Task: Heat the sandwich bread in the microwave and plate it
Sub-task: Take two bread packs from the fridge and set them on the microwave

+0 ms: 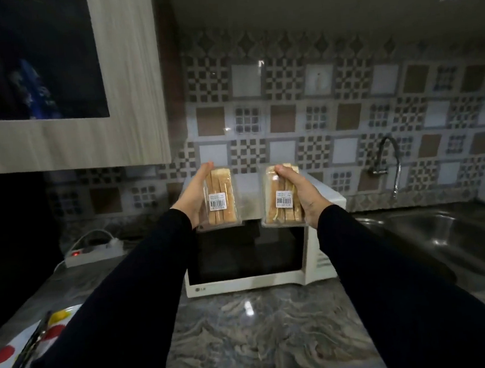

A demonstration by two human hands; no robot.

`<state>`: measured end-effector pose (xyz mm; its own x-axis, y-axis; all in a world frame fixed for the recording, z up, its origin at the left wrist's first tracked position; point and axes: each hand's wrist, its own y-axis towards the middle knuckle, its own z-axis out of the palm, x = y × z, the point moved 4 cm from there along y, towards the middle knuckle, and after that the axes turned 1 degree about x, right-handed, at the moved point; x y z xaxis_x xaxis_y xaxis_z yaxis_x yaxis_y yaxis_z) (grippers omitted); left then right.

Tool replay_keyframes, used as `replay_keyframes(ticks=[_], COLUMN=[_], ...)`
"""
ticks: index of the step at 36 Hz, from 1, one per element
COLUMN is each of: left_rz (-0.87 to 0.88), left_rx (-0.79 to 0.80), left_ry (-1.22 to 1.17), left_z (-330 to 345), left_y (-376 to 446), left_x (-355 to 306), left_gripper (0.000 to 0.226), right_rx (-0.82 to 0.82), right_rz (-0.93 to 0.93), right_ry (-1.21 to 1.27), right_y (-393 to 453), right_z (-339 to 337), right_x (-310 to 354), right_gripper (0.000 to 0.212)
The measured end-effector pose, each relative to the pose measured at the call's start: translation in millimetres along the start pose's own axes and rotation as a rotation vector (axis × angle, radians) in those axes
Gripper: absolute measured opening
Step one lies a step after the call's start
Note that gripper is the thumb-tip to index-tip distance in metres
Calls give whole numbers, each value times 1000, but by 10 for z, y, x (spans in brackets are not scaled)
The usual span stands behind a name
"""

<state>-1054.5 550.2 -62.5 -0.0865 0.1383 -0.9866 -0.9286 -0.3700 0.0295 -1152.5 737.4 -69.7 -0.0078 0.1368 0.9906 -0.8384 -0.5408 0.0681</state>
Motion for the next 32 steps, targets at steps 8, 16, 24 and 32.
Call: replay_keyframes(ticks=[8,16,24,32], left_rz=[59,-48,-174,-157], left_rx=[-190,-241,-311,-550], left_ry=[208,266,240,446], left_z=[62,-65,-415,-249], left_y=[822,1328,1975,1816], left_x=[-170,37,349,167], left_gripper=[67,85,115,88], right_rx=[86,116,14,-41], right_rz=[64,116,144,178], right_ry=[-59,-96,-197,-279], right_y=[1205,1775,2021,2111], right_z=[-231,-226,-261,-314], right_x=[46,-208,-241,-240], right_gripper=[46,53,84,87])
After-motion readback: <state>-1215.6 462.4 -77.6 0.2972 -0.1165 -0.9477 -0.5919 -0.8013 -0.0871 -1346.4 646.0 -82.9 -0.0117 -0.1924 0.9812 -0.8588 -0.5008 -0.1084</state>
